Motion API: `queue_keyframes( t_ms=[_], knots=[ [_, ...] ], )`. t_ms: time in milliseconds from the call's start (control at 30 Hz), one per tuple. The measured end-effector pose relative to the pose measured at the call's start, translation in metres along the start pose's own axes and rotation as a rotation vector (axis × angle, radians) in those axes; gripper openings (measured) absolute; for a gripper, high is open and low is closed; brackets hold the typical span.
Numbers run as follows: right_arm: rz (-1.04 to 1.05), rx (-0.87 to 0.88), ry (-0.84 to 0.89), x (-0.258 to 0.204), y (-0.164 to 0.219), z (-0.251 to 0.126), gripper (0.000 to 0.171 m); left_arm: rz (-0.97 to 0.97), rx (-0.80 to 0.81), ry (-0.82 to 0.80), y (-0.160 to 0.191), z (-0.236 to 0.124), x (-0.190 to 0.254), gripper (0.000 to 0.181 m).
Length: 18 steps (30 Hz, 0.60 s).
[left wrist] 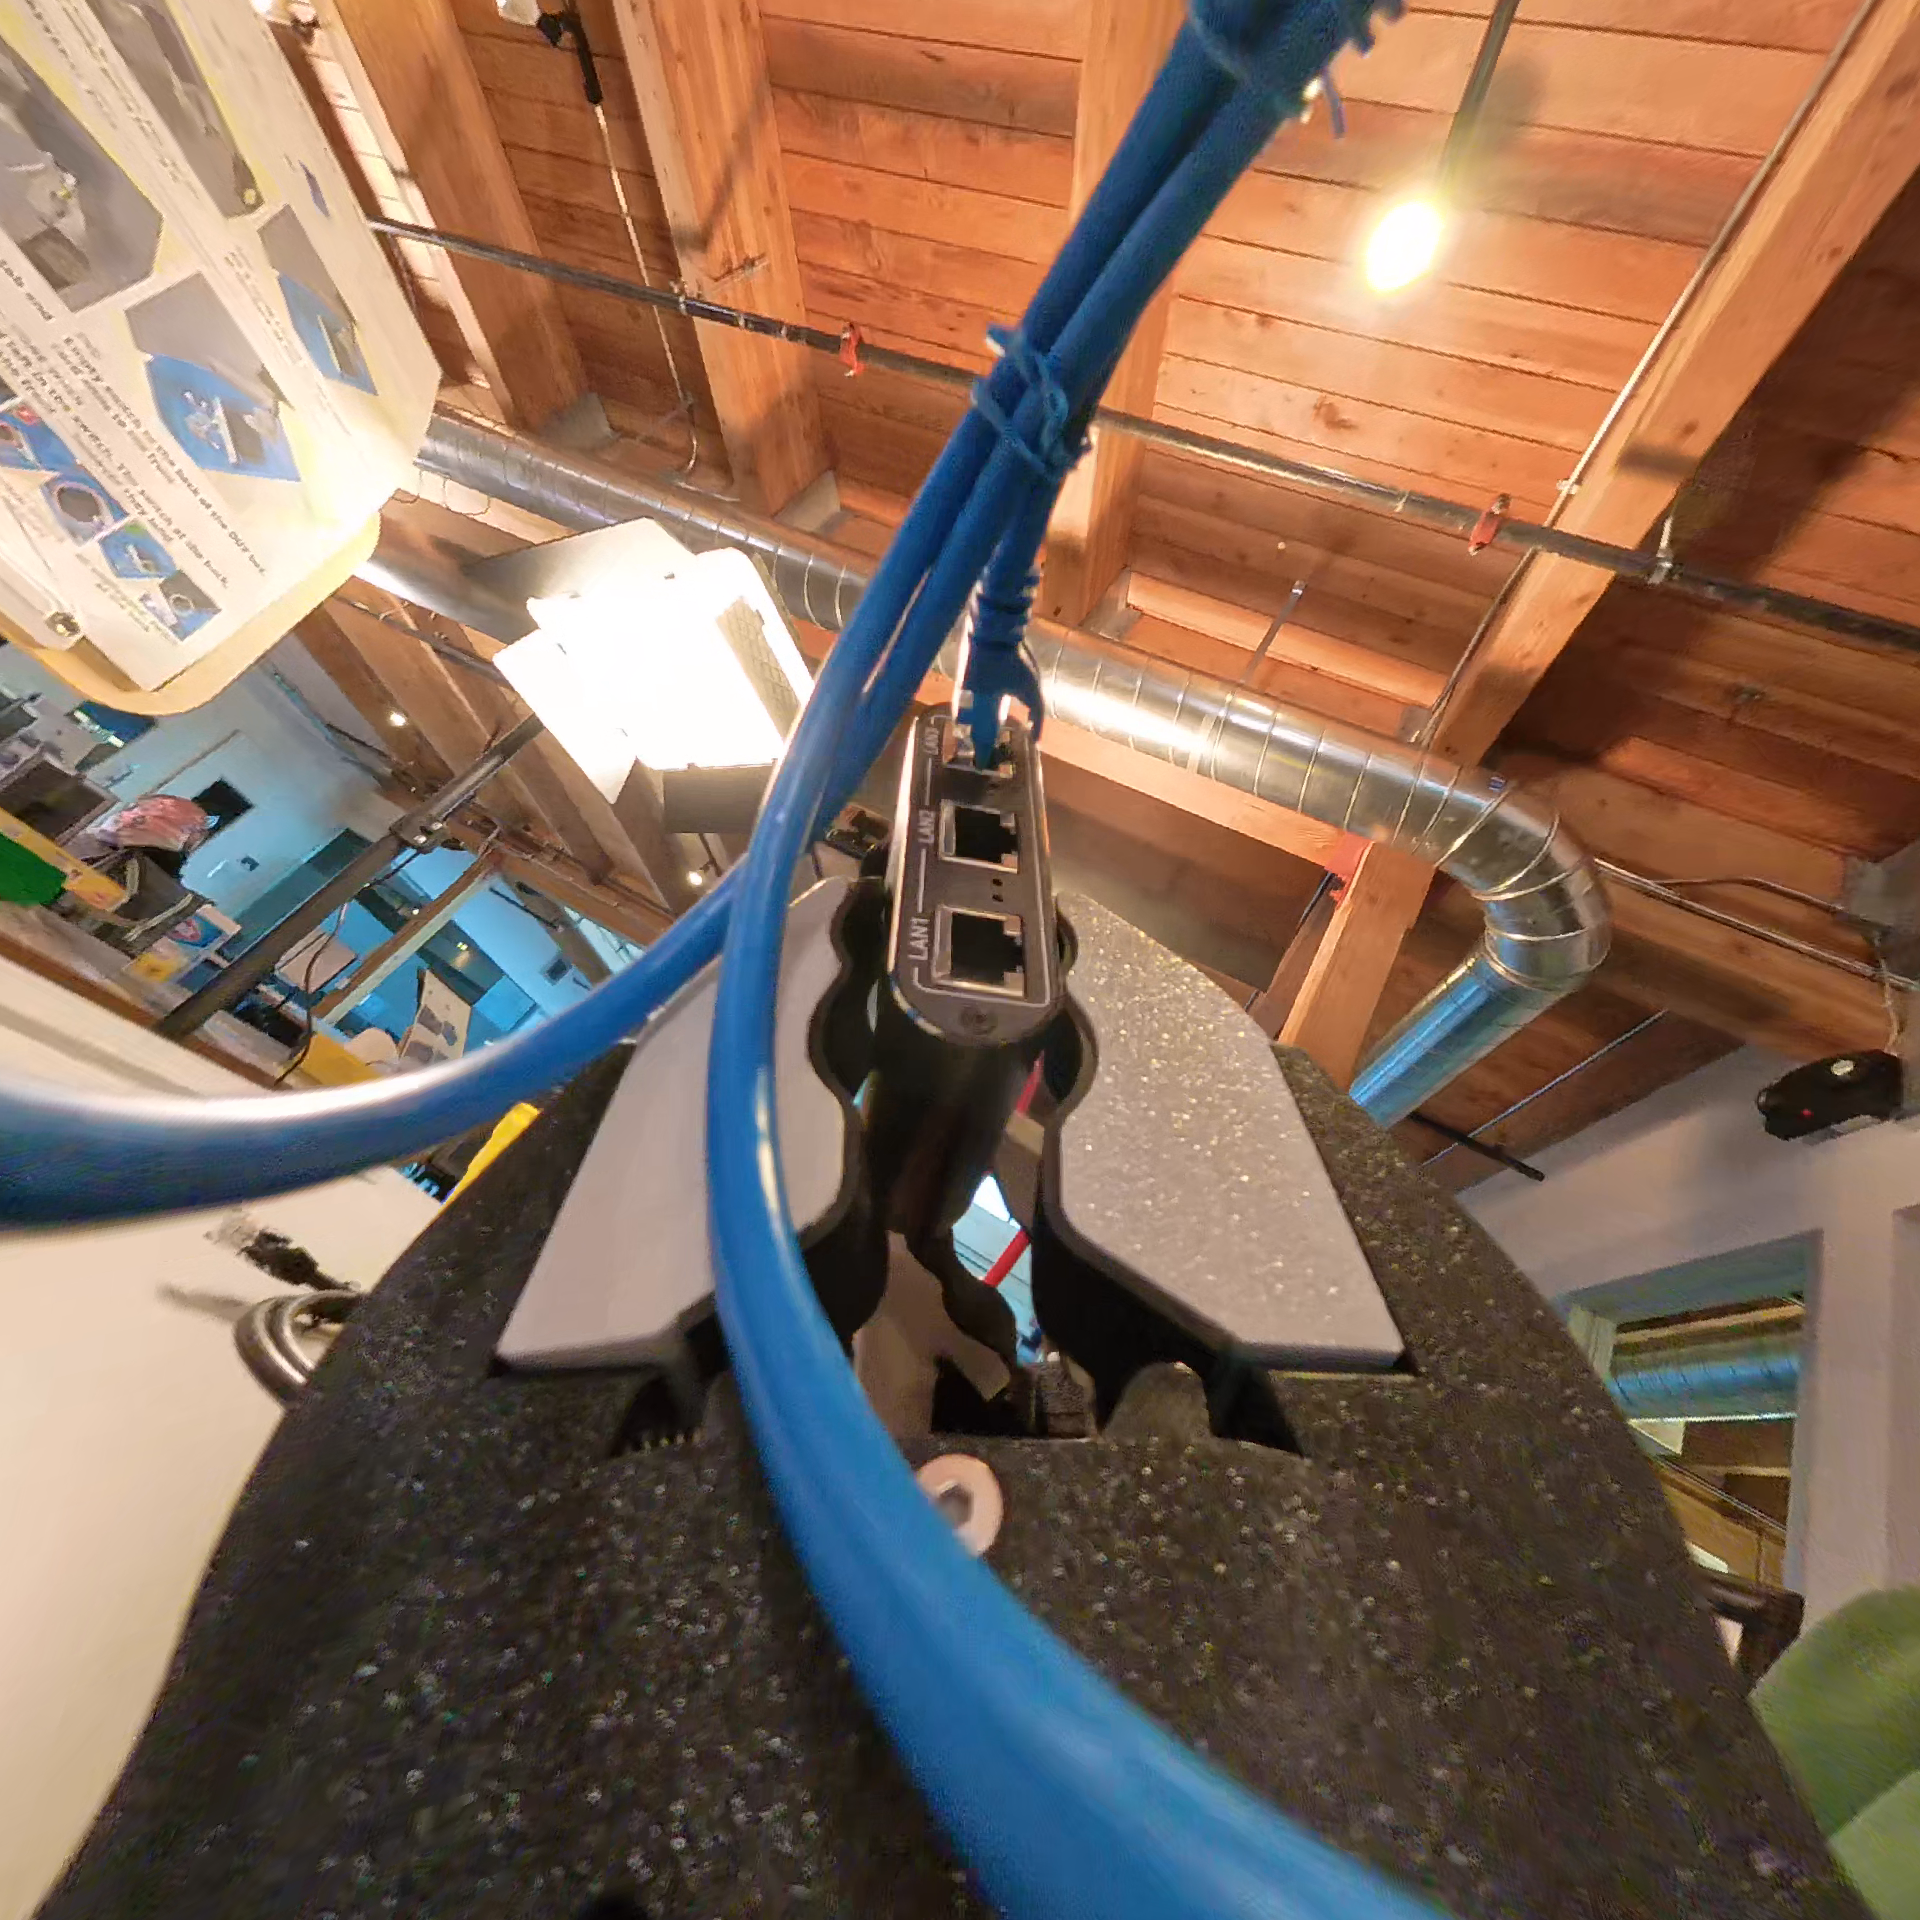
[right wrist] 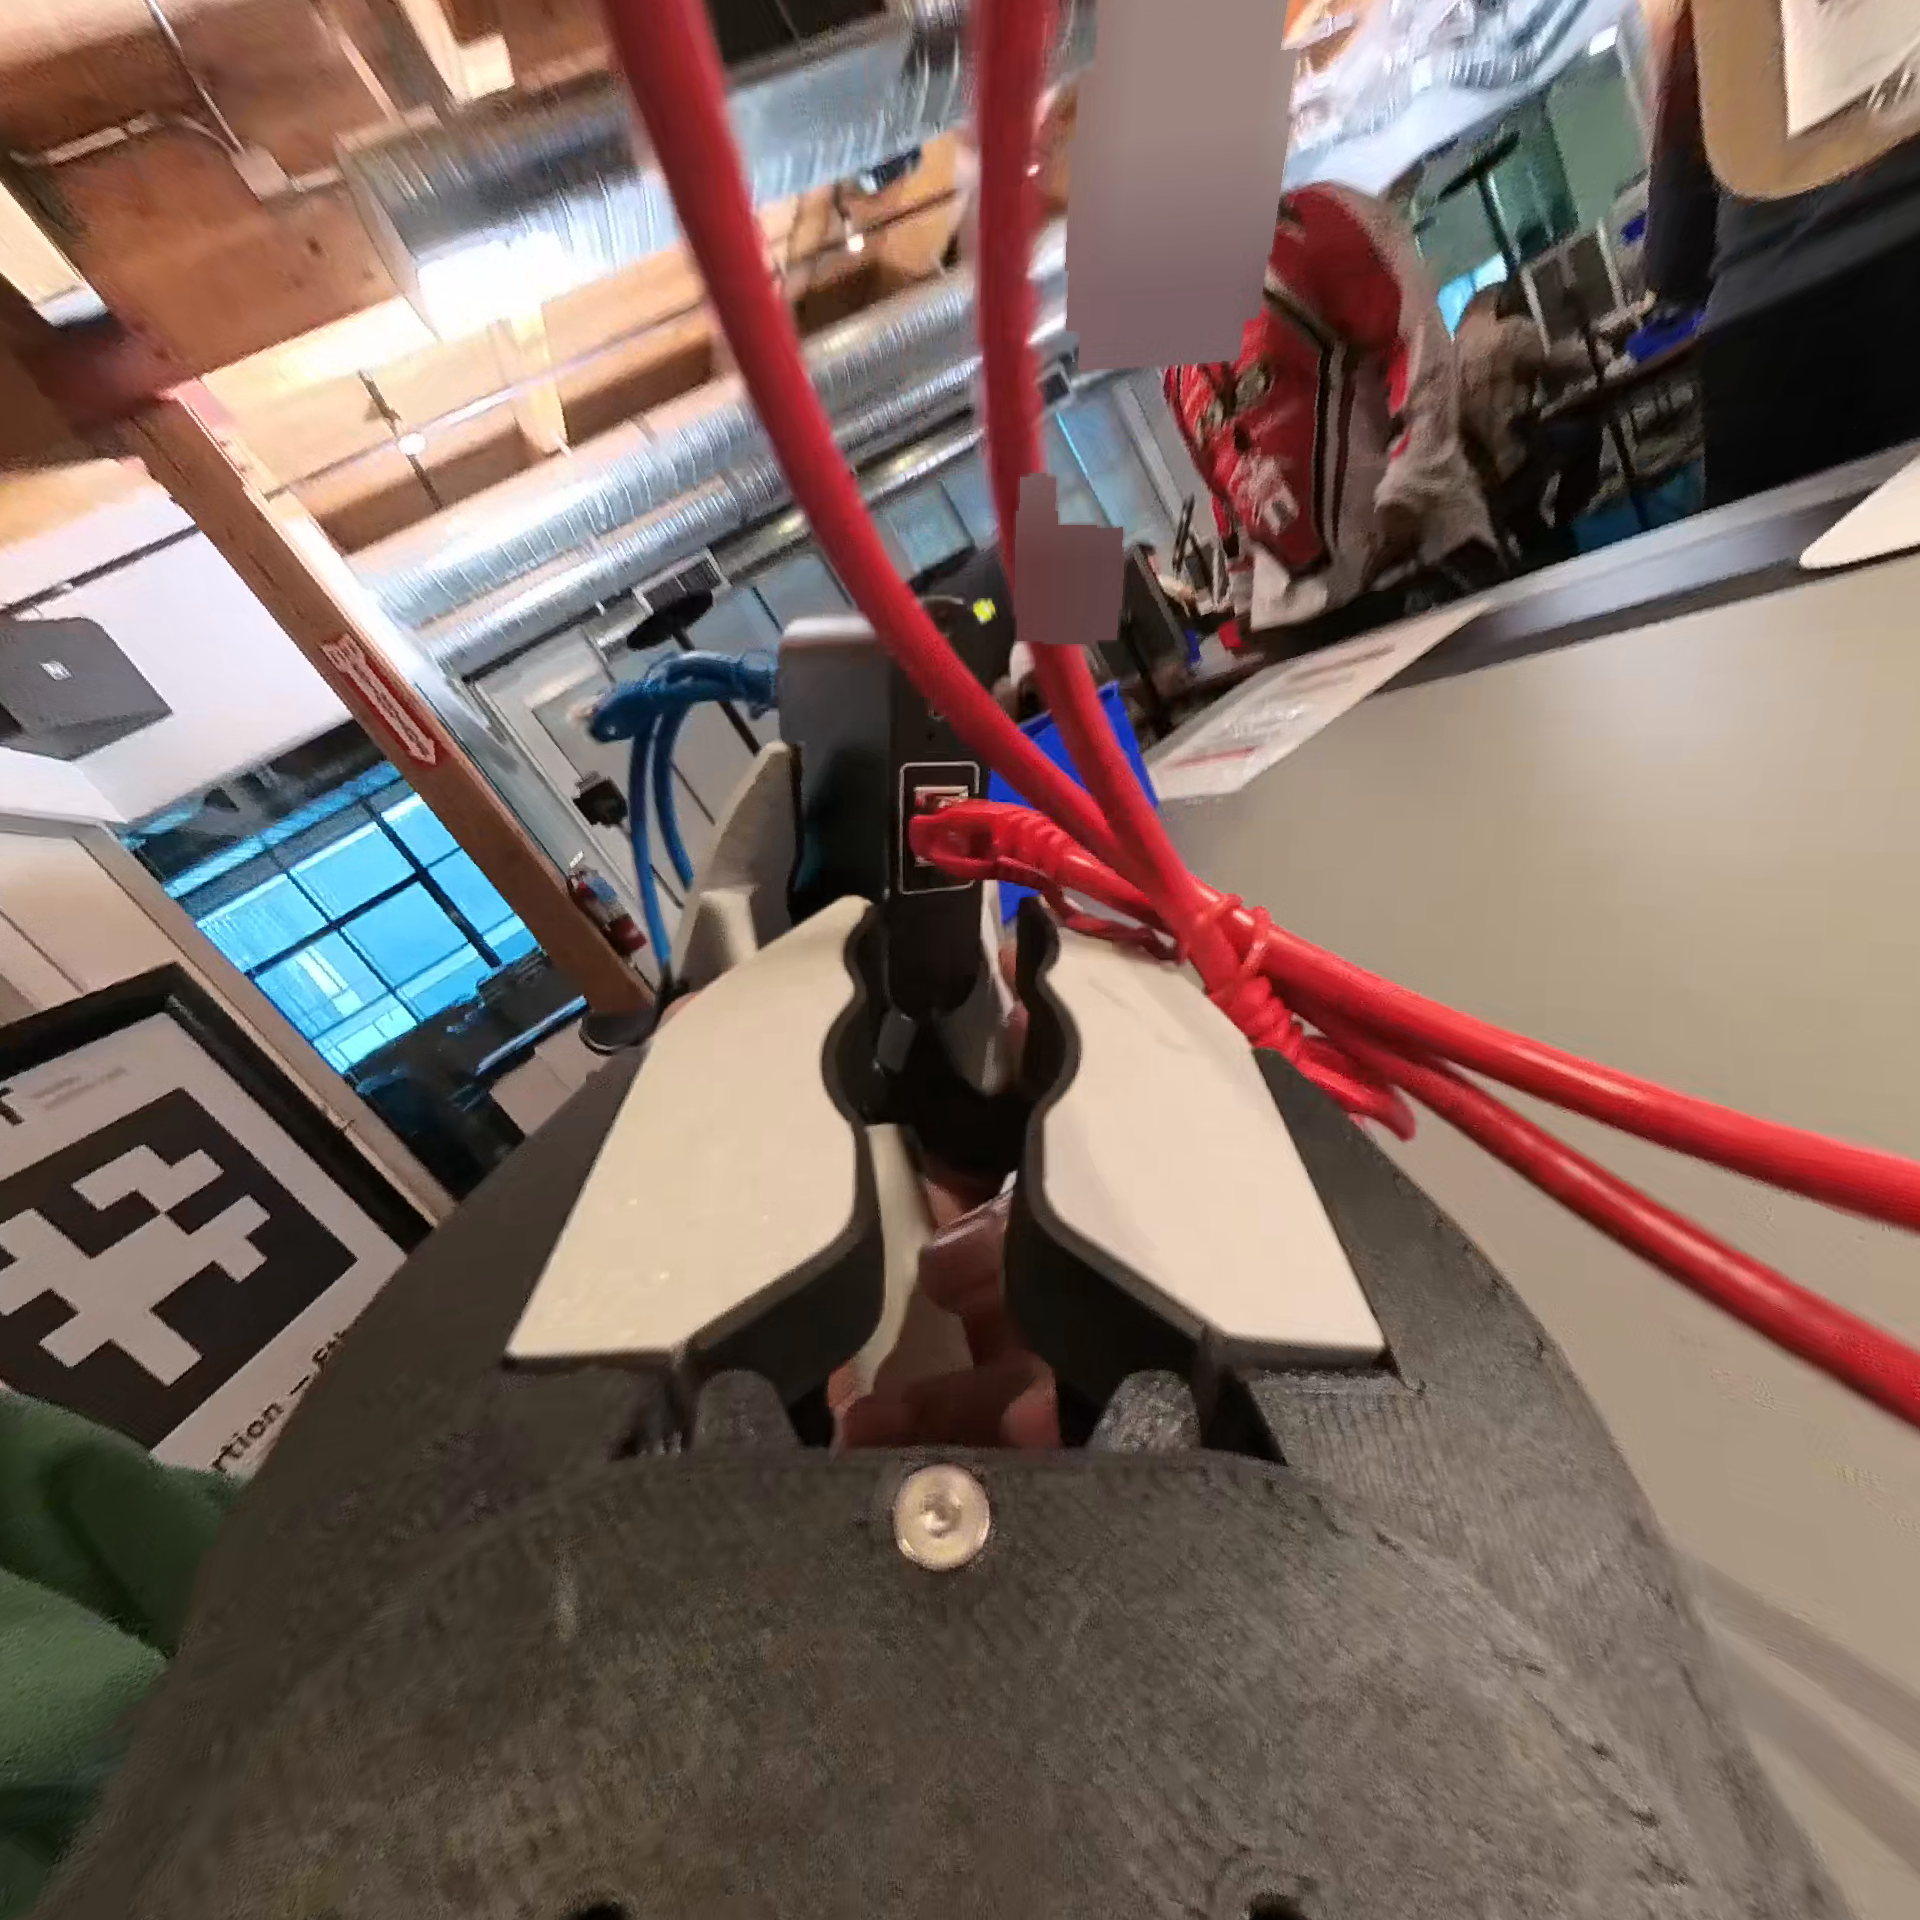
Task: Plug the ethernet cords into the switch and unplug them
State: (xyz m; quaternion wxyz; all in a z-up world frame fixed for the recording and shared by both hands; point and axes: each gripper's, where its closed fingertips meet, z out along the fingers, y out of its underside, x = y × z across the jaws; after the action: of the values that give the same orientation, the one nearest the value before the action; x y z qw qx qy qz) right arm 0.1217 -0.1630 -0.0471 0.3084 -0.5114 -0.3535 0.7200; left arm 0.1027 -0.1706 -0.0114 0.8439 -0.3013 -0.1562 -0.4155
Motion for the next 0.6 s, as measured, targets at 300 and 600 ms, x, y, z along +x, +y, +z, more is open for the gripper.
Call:
queue_keyframes(
  t_ms=[300,600],
  knots=[
    [-0.055,-0.114,-0.018,-0.004,0.015,-0.002,0.023,-0.002,0.019,0.023,-0.003,0.0,0.004,0.03],
    [0.009,-0.002,-0.029,-0.005,-0.004,-0.005,0.026,0.002,-0.003,0.047,0.005,0.001,0.01,0.03]
  ],
)
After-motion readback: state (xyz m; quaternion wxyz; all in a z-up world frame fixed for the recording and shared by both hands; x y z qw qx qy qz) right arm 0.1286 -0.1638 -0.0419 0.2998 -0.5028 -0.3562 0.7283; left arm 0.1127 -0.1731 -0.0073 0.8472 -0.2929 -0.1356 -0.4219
